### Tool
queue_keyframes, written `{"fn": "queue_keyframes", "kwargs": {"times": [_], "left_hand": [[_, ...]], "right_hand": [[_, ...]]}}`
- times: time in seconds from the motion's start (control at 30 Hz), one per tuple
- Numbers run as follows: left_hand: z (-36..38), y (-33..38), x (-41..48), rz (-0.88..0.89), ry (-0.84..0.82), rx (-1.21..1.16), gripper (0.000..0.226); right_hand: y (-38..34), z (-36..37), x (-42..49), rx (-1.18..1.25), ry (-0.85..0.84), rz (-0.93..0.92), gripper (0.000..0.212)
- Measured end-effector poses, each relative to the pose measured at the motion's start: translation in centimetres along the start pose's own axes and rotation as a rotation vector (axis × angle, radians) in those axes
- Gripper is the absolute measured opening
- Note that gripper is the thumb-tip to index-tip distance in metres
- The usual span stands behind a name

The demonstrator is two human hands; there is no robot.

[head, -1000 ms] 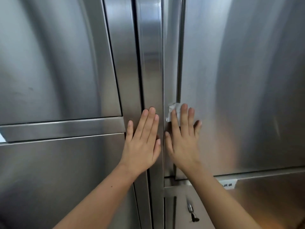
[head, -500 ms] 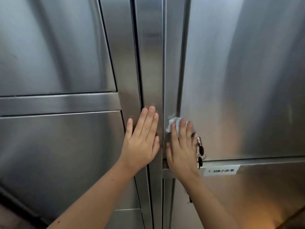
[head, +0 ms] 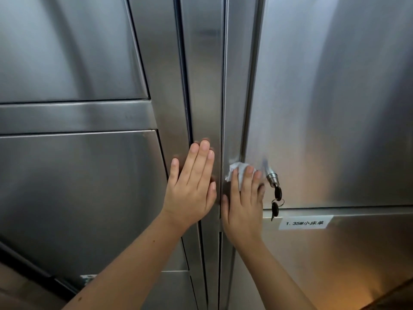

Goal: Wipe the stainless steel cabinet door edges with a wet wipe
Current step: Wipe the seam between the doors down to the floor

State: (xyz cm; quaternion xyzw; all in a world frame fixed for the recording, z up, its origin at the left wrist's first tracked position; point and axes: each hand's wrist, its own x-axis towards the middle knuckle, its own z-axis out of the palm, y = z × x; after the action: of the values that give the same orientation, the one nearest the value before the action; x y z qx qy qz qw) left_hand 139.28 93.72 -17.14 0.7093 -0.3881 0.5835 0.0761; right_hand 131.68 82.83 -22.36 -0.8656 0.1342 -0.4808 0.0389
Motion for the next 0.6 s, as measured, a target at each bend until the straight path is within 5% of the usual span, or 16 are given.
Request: {"fn": "queue_keyframes", "kwargs": {"times": [0.3, 0.6], "left_hand": [[0.5, -0.3, -0.8, 0.051, 0.030, 0.040, 0.066], [0.8, -0.4, -0.9, 0.054, 0.038, 0.054, 0.065]], "right_hand": [[-1.3, -0.6, 3.1, 0.118, 0.063, 0.150, 0.054], [1.4, 2.1, -4.4, -0.036, -0.027, 0.018, 0.062]]}}
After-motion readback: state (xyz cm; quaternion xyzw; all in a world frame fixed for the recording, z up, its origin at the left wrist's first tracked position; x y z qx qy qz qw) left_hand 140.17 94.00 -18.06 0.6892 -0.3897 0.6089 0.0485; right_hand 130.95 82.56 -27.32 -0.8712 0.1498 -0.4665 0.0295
